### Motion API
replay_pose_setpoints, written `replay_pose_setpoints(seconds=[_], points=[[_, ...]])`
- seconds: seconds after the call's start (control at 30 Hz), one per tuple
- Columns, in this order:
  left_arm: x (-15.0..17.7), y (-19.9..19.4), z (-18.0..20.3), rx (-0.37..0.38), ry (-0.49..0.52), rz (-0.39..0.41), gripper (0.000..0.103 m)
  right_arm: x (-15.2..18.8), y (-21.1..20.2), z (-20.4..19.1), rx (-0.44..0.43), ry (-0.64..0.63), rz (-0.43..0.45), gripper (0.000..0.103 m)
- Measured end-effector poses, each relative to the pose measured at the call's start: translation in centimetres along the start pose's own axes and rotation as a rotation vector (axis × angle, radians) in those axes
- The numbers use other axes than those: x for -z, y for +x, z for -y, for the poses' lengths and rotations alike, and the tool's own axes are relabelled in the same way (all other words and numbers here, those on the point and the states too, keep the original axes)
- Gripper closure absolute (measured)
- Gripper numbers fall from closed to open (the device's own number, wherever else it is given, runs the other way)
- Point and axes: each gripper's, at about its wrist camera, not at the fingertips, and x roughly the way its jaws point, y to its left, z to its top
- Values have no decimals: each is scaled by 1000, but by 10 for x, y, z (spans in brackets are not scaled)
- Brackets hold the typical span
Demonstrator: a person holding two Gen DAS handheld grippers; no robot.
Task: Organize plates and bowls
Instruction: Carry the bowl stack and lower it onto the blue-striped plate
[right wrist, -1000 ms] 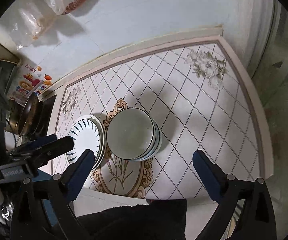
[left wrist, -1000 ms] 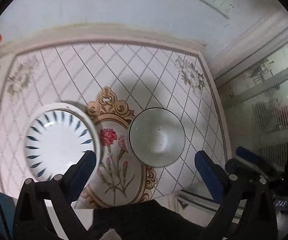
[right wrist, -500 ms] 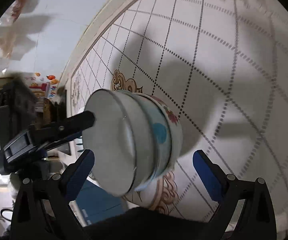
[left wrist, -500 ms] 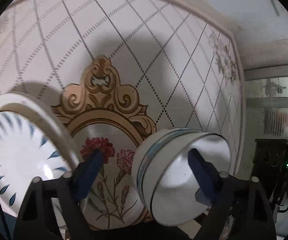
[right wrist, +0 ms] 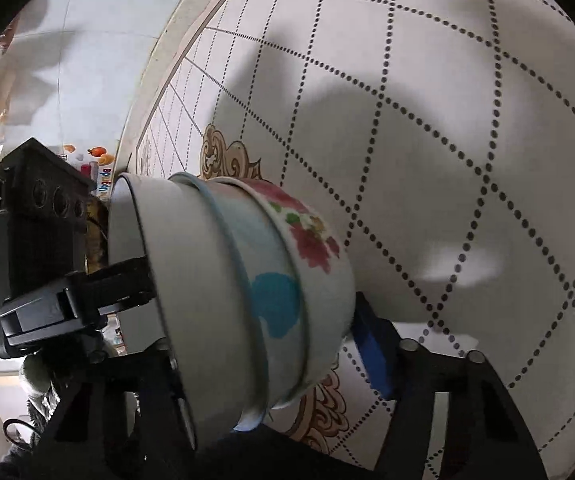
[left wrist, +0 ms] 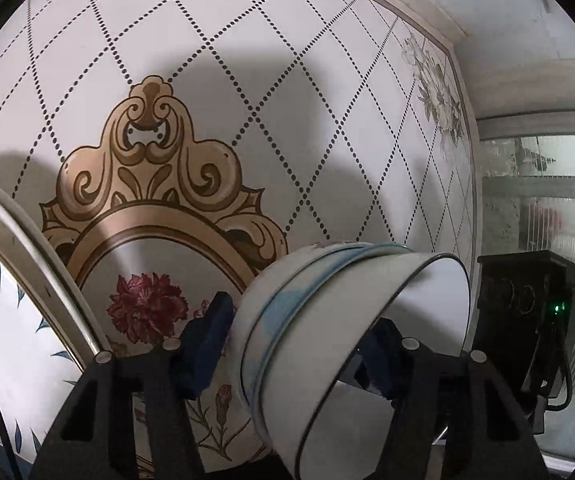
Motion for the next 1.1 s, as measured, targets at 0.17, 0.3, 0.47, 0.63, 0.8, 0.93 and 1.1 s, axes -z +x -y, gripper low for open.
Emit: replay_pose_setpoints(seconds=[0.17, 0.3, 0.47, 0.63, 0.8, 0.93, 1.1], points=[[1, -7, -5, -12, -31, 8, 49, 0, -1, -5, 25, -16, 4, 40], [2, -16, -4, -18, -45, 18, 49, 2, -4, -12, 29, -22, 2, 40], [4, -42, -4, -22, -66, 46, 49, 1, -11, -33, 22, -50, -12, 40], [12, -78, -22, -26, -104, 98, 49, -2, -10, -66, 1, -102, -45, 40], [25, -109, -54, -25, -187, 159, 49, -7, 9, -109, -9, -187, -94, 40], [38, -131, -90, -32, -274, 208, 49, -7, 37, -145, -18, -263, -163, 40], [55, -146, -137, -41, -388, 247, 49, -4, 83, -178, -16, -345, -249, 40]])
